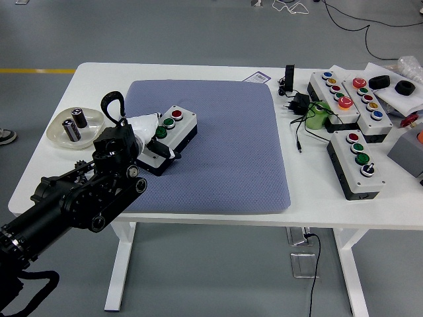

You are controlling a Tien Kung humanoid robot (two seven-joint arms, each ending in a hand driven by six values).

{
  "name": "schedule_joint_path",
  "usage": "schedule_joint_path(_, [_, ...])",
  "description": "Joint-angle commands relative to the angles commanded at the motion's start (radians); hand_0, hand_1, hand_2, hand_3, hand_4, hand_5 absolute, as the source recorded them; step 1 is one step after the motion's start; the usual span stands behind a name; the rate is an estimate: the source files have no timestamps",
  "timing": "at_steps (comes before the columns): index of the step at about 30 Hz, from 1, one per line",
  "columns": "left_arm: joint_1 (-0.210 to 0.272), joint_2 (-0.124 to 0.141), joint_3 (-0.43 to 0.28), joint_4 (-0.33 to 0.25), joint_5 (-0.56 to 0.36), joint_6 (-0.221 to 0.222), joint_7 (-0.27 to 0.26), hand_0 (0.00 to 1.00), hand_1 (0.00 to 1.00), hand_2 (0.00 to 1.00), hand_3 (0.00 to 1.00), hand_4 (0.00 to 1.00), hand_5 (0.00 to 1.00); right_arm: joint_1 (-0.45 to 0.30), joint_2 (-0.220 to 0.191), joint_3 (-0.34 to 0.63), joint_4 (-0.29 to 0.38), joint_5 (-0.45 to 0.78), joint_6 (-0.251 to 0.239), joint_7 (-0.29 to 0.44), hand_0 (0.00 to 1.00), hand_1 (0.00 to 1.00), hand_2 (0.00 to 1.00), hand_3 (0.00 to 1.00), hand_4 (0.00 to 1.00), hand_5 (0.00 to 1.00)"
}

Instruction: Pick up the button,place it on the desk,press the button,press the button

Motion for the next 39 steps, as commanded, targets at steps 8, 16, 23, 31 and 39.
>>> schedule_joint_path(8, [-0.01,-0.008,0.019,0.036,0.015,0.004,0.0,0.486,0.646,0.767,0.998,0.885,0.114,-0.001,-0.001,-0.007,-0.001,0.004,-0.003,0.004,0.715,0.657,0.718,0.677,0.424,0.4])
schedule_joint_path(16, [-0.007,-0.003,0.029,0.041,0.042,0.03,0.0,0.376,0.329,0.363,0.621,0.673,0.002,0.0,-0.002,-0.01,-0.002,0.003,-0.006,0.007,0.708,0.654,0.709,0.674,0.42,0.397])
schedule_joint_path(23, [-0.001,0.004,0.047,0.042,0.055,0.08,0.0,0.303,0.227,0.246,0.396,0.616,0.002,0.001,-0.002,0.028,-0.002,-0.038,-0.011,0.0,0.71,0.65,0.707,0.673,0.415,0.392])
schedule_joint_path(31, [0.005,0.015,0.058,0.021,0.052,0.205,-0.109,0.266,0.171,0.178,0.293,0.539,0.002,0.002,-0.002,0.032,-0.002,-0.044,-0.012,-0.001,0.707,0.649,0.706,0.673,0.415,0.392])
schedule_joint_path(39, [-0.007,0.059,0.069,-0.062,-0.004,0.23,-0.366,0.235,0.157,0.148,0.238,0.471,0.002,0.004,-0.002,0.042,-0.002,-0.053,-0.013,-0.002,0.707,0.649,0.702,0.67,0.41,0.385])
